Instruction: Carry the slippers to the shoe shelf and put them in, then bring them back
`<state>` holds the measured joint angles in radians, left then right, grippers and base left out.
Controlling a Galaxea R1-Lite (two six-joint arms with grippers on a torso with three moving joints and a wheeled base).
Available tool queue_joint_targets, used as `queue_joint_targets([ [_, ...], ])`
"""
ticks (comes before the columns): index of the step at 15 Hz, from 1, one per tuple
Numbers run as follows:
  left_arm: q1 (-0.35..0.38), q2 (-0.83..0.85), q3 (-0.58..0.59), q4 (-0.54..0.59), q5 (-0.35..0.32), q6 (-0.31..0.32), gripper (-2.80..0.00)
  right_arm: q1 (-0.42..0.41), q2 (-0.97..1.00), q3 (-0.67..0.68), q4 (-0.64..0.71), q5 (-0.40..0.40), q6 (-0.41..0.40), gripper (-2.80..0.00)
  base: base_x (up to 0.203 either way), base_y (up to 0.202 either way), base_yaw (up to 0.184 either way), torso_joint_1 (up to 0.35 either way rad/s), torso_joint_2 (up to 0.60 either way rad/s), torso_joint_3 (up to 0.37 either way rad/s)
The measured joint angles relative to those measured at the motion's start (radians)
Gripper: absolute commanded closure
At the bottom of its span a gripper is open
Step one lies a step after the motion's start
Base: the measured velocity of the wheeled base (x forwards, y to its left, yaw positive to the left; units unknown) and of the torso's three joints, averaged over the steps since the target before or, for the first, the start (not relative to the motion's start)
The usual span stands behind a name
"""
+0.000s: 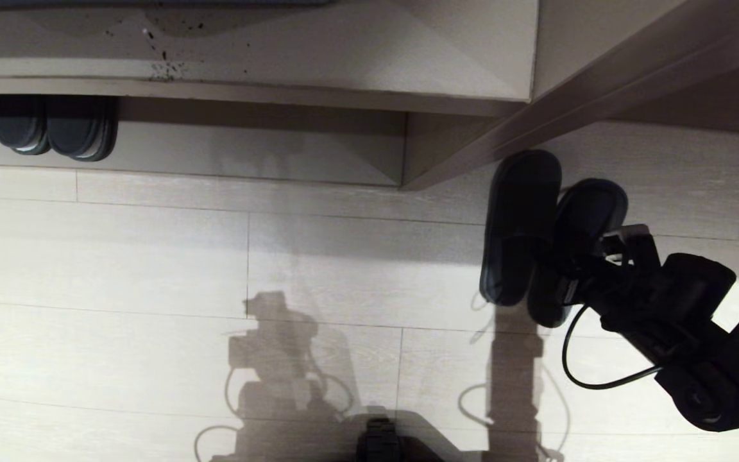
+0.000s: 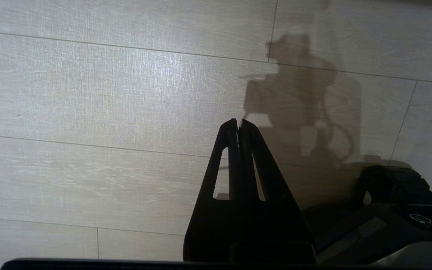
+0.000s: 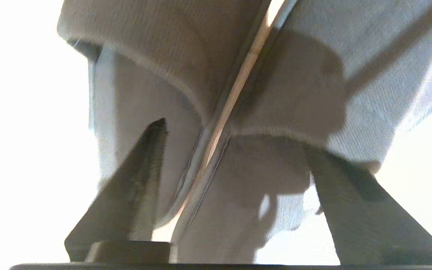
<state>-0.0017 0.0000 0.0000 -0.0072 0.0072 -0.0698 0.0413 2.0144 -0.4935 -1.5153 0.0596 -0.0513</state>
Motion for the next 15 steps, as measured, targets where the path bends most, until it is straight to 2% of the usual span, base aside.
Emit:
queue_joint_targets([
  [6,0.0,0.0,0.0,0.0,0.0,0.001,0.0,0.004,-0.066,0.143,-0.002,0.06,0.0,-2.8,0.0,0.0,0.0,0.0,0.0,0.0],
  [11,0.0,0.0,0.0,0.0,0.0,0.001,0.0,0.013,-0.257,0.292,0.003,0.167,-0.002,-2.8,0.0,0.0,0.0,0.0,0.0,0.0],
  [12,0.0,0.0,0.0,0.0,0.0,0.001,0.0,0.017,-0.303,0.326,0.004,0.175,-0.003,0.0,0.0,0.0,0.0,0.0,0.0,0.0],
  [15,0.0,0.0,0.0,0.0,0.0,0.001,0.0,0.036,-0.457,0.406,0.016,0.174,-0.004,0.0,0.0,0.0,0.0,0.0,0.0,0.0],
])
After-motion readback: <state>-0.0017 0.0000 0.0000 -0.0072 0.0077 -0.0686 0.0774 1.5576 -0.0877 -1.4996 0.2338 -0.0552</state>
